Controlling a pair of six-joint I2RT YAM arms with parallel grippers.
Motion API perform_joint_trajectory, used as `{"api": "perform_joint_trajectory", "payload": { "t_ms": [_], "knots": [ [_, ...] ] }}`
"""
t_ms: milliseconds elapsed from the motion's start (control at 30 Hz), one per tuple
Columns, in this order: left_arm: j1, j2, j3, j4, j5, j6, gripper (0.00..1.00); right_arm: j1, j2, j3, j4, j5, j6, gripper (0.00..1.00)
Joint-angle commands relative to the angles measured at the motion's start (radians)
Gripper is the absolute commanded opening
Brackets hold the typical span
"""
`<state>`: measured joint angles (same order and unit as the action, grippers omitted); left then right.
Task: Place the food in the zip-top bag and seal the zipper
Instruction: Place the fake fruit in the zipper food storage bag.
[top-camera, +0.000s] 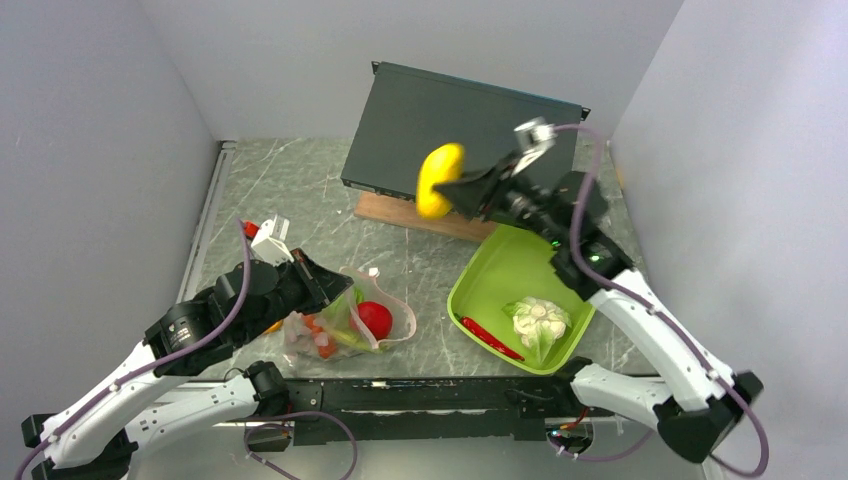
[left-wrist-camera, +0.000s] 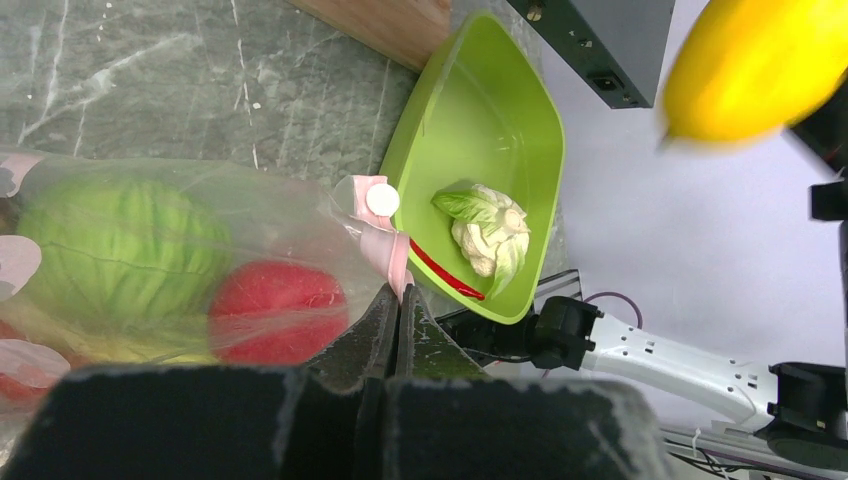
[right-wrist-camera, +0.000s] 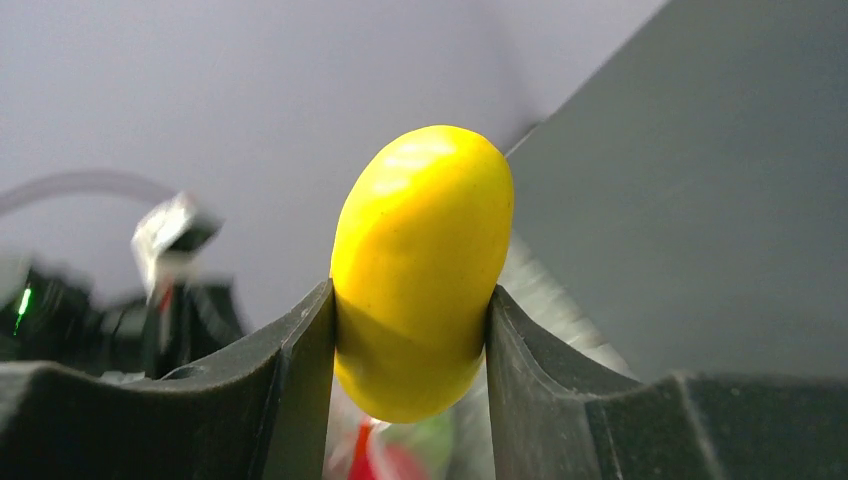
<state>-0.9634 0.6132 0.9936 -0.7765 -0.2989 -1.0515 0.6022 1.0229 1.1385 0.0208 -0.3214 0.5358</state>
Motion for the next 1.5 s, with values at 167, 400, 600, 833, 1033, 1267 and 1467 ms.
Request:
{"api": "perform_joint_trajectory", "payload": {
  "t_ms": [167, 400, 600, 833, 1033, 1267, 1467],
  "knots": [
    [0.003, -0.005, 0.044, 0.026, -0.032, 0.002, 0.0, 0.339, 0.03, -0.093, 0.0, -0.113, -0.177, 0.0],
    [0.003, 0.001, 0.039, 0.032, -0.02, 0.001, 0.0, 0.439, 0.075, -0.135, -0.104, -0.02, -0.285, 0.0],
    [0.002, 0.009, 0.048, 0.026, 0.002, -0.001, 0.0, 0.512, 0.17, -0.097, -0.169, 0.078, -0.346, 0.0],
    [0.003, 0.006, 0.034, 0.041, 0.023, -0.004, 0.0, 0.531, 0.234, -0.076, -0.171, 0.124, -0.336, 0.0],
    [0.003, 0.027, 0.037, 0.057, 0.05, 0.001, 0.0, 0.531, 0.276, -0.064, -0.08, 0.149, -0.225, 0.0],
    [0.003, 0.038, 0.037, 0.066, 0.068, 0.01, 0.0, 0.527, 0.346, -0.043, -0.012, -0.028, -0.104, 0.0],
    [0.003, 0.037, 0.033, 0.089, 0.086, 0.007, 0.0, 0.504, 0.336, -0.124, 0.134, 0.03, 0.052, 0.0]
  ]
}}
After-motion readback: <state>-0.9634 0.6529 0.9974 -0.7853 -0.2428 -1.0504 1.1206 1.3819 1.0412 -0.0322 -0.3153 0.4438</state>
